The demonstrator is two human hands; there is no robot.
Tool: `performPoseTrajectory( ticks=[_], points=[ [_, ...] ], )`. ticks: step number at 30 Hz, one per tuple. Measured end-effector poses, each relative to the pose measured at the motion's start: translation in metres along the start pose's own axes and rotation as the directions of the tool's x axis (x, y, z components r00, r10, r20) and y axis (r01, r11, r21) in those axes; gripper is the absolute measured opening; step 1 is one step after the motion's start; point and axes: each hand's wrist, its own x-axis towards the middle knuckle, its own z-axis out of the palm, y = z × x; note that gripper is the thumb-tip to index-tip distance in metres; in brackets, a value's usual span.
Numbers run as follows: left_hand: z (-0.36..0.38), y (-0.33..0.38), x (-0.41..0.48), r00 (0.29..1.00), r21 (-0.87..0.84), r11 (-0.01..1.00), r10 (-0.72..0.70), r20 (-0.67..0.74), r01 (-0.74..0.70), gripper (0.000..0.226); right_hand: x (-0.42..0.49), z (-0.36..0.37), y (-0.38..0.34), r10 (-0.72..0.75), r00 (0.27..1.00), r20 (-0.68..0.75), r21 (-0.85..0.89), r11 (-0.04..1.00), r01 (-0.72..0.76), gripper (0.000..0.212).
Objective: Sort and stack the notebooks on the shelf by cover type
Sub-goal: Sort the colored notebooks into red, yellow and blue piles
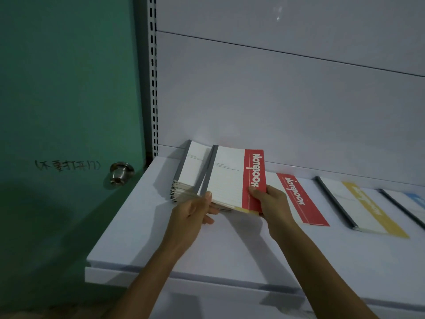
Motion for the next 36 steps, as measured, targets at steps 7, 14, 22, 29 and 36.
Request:
performPoseTrajectory(
  ticks=[7,14,22,29,36],
  points=[
    [0.001,0.003,-0.003,1.0,-0.012,1.0,0.004,0.0,-0.004,0.033,0.008,0.033,-0.012,-0.05,0.999,0.018,-0.075,0.996,0.052,0.02],
    [-0.006,-0.008,-0.008,0.997,0.088,0.993,0.073,0.006,-0.073,0.014,0.009,0.023,-0.002,-0.127,0.967,-0.223,-0.079,0.991,0.112,0.014],
    [0.001,-0.008,-0.011,0.992,0.311,0.943,0.098,0.078,-0.117,0.01,-0.009,-0.007,-0.002,0.148,0.977,-0.151,0.306,0.947,-0.096,0.014],
    [0.012,0.019,0.002,0.971,-0.052,0.973,-0.219,0.094,0.224,0.022,-0.024,-0.033,-0.002,0.118,0.992,-0.054,0.519,0.852,-0.073,0.019],
    [0.025,0.025,0.006,0.878,-0.405,0.78,-0.416,0.235,0.478,0.034,-0.02,-0.057,-0.001,-0.063,0.97,-0.233,0.327,0.935,0.139,0.009]
  ],
)
